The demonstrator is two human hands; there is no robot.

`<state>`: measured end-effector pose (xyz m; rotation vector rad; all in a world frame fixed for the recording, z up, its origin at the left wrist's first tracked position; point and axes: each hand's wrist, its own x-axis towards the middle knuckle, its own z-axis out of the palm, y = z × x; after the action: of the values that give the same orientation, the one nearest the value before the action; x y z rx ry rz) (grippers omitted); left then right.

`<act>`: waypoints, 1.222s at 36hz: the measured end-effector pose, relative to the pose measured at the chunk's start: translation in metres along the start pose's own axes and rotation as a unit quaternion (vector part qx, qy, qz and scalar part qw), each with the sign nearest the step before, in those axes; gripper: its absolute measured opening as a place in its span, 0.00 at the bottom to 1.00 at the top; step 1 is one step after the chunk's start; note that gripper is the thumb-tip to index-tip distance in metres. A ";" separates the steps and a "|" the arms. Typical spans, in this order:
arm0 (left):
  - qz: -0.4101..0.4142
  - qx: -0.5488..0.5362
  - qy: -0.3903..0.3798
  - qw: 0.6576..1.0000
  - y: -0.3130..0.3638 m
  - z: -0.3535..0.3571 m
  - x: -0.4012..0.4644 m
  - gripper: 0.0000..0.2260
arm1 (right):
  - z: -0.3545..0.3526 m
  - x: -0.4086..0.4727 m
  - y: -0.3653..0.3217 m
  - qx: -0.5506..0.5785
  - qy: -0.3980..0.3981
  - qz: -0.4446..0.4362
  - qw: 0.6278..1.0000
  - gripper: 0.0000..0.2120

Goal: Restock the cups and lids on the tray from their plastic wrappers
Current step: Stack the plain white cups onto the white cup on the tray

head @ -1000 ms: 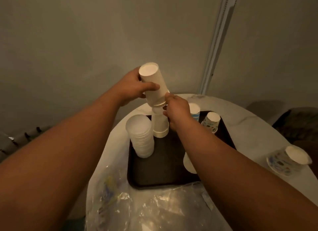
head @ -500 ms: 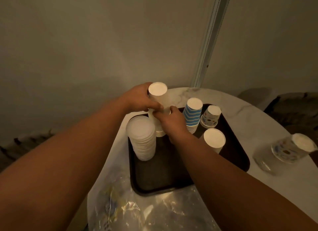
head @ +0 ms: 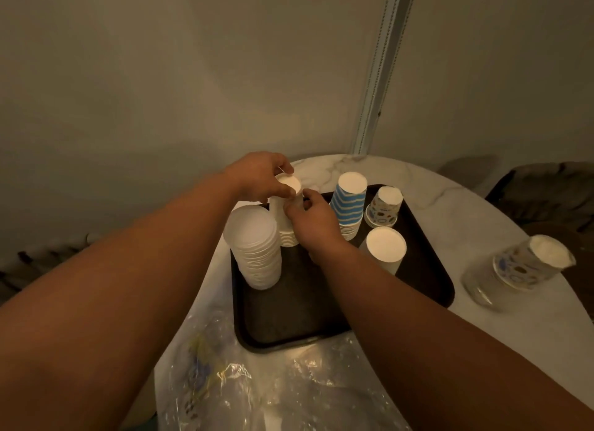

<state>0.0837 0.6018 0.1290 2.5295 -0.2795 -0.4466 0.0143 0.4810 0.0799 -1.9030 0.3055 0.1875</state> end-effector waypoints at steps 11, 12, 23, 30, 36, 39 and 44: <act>0.067 0.049 0.178 0.980 0.063 -0.031 -0.023 0.21 | -0.041 -0.023 -0.046 0.043 0.086 -0.145 0.985 0.22; 0.073 0.036 0.202 0.976 0.072 -0.031 -0.027 0.19 | -0.049 -0.027 -0.051 0.051 0.095 -0.163 0.981 0.21; 0.033 -0.183 0.314 0.931 0.125 0.058 -0.091 0.13 | -0.150 -0.053 -0.013 0.125 0.209 -0.310 0.919 0.06; -0.092 -0.323 0.250 0.908 0.092 0.181 -0.125 0.23 | -0.174 -0.055 0.125 0.017 0.188 -0.132 0.973 0.09; -0.133 -0.269 0.153 0.942 0.073 0.227 -0.111 0.53 | -0.155 -0.050 0.174 -0.127 -0.072 -0.043 0.988 0.40; -0.096 -0.268 0.169 0.944 0.070 0.234 -0.098 0.53 | -0.141 -0.046 0.175 -0.100 -0.115 -0.085 0.985 0.45; -0.057 -0.276 0.223 0.933 0.079 0.234 -0.084 0.43 | -0.126 -0.031 0.182 -0.072 -0.094 -0.112 0.987 0.42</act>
<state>-0.0891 0.4473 0.0085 2.0172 0.1514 0.0253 -0.0726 0.3078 -0.0312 -2.0273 -0.0510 0.2417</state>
